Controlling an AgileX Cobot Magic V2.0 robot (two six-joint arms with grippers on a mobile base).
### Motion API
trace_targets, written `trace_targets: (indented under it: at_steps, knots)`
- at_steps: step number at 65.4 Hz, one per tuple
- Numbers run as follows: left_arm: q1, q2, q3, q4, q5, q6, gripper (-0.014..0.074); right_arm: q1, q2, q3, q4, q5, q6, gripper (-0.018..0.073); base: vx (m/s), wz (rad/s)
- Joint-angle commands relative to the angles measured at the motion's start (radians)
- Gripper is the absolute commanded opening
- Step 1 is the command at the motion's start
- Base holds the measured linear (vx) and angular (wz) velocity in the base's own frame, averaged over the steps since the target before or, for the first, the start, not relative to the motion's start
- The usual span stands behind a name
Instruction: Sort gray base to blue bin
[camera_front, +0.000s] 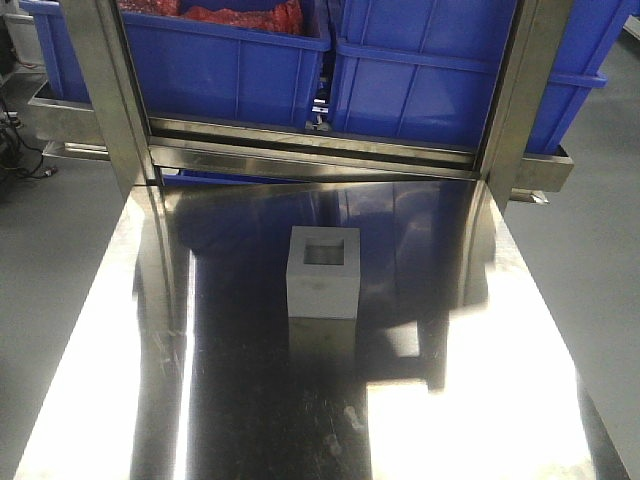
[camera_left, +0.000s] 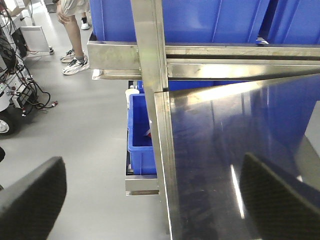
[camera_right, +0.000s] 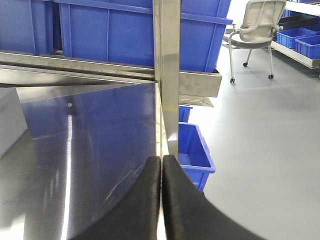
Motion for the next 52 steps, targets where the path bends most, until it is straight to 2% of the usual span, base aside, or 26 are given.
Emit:
trace_targets:
  at_steps: [1, 12, 17, 23, 30, 39, 46, 52]
  knots:
    - [-0.003, 0.009, -0.036, -0.010, -0.067, -0.001, 0.0664, 0.000, 0.001, 0.001, -0.007, -0.075, -0.008, -0.0005, 0.00, 0.00]
    - [-0.003, 0.014, -0.036, -0.011, -0.059, -0.008, 0.0585, 0.000, 0.001, 0.001, -0.007, -0.075, -0.008, -0.0005, 0.00, 0.00]
    - [-0.003, 0.036, -0.036, -0.011, -0.042, 0.012, 0.0547, 0.000, 0.001, 0.001, -0.007, -0.075, -0.008, -0.0005, 0.00, 0.00]
    - [-0.003, 0.093, -0.055, -0.021, -0.043, 0.065, 0.0521, 0.000, 0.001, 0.001, -0.007, -0.075, -0.008, -0.0005, 0.00, 0.00]
    - [-0.004, 0.198, -0.120, -0.075, -0.044, 0.154, 0.0525, 0.000, 0.001, 0.001, -0.007, -0.075, -0.008, -0.0005, 0.00, 0.00]
    - [-0.007, 0.352, -0.210, -0.153, -0.040, 0.210, 0.0527, 0.000, 0.001, 0.001, -0.007, -0.075, -0.008, -0.0005, 0.00, 0.00]
    - [-0.040, 0.461, -0.279, -0.168, -0.037, 0.243, 0.0527, 0.000, 0.001, 0.001, -0.007, -0.075, -0.008, -0.0005, 0.00, 0.00]
    - [-0.093, 0.541, -0.343, -0.167, -0.025, 0.245, 0.0527, 0.000, 0.001, 0.001, -0.007, -0.075, -0.008, -0.0005, 0.00, 0.00]
